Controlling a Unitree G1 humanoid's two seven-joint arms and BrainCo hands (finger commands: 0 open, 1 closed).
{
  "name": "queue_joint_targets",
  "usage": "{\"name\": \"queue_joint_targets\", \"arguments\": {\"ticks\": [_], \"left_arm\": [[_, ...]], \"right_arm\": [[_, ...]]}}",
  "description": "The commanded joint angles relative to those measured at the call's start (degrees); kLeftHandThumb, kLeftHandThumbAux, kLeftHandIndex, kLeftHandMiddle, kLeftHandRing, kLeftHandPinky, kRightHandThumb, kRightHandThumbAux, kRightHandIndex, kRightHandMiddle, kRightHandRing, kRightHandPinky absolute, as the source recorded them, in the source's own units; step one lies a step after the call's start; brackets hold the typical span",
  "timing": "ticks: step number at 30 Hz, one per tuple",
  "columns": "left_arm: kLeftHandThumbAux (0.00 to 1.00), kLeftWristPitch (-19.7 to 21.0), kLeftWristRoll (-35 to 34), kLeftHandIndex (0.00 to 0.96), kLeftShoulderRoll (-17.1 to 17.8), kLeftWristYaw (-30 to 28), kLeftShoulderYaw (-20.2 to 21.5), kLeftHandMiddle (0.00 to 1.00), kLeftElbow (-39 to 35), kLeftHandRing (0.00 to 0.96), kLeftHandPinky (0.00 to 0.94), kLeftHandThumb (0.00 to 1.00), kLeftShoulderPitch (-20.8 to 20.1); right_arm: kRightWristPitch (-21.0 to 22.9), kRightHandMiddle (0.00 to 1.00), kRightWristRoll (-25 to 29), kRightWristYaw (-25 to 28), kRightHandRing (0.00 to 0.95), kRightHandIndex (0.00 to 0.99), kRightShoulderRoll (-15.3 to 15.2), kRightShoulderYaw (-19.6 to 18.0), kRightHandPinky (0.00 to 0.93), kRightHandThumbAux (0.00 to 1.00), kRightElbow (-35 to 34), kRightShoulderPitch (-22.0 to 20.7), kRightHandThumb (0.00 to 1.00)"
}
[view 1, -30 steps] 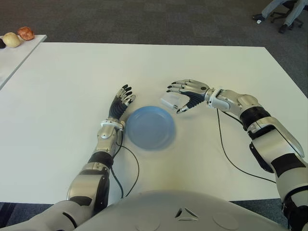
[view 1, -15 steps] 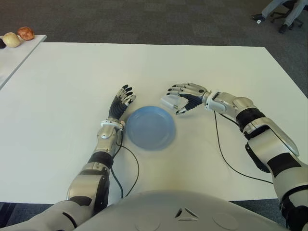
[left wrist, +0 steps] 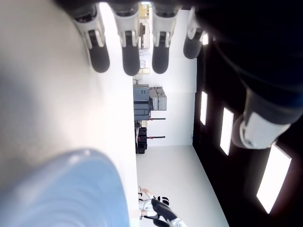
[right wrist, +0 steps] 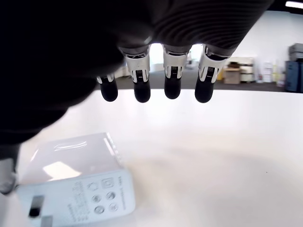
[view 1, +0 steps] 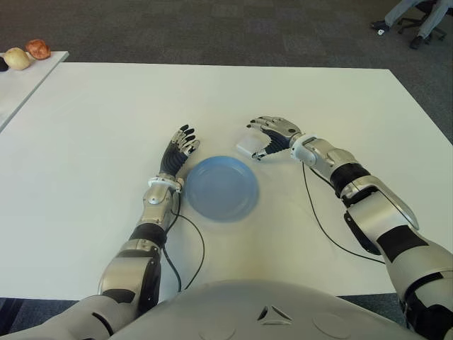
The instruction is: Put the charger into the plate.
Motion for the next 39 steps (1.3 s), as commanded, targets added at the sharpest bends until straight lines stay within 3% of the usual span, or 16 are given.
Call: {"name": "queue_joint_targets", "arguments": {"ticks": [1,10,20,39], "left_arm": [[0.560,3.3,0.8,0.089,-0.3,0.0,-0.7,0.137,3.5,0.144,0.175,0.000,4.3],[0.565,3.2,1.0,0.093,-0.4,0.2,-0.8,0.142,4.1,0.148,0.179,0.000,4.1],[0.567,2.9,1.0,0.100,-0.6,0.2,-0.6,0.147,4.6,0.153,0.183,0.000,3.8],[0.565,2.9,1.0,0.086,-0.8,0.1,-0.5,0.132,4.7,0.139,0.169,0.000,3.8]], "right_arm": [[8.4,0.000,2.0,-2.9,0.000,0.000,4.2,-1.9,0.053,0.440,0.5,1.6,0.318],[16.4,0.000,2.7,-8.9,0.000,0.000,8.7,-2.7,0.021,0.348,1.6,0.7,0.350],[19.9,0.000,5.1,-11.3,0.000,0.000,10.2,-4.9,0.010,0.260,-0.7,1.7,0.374],[29.4,0.000,9.5,-11.6,0.000,0.000,12.6,-9.4,0.002,0.267,-10.6,7.6,0.366]]}}
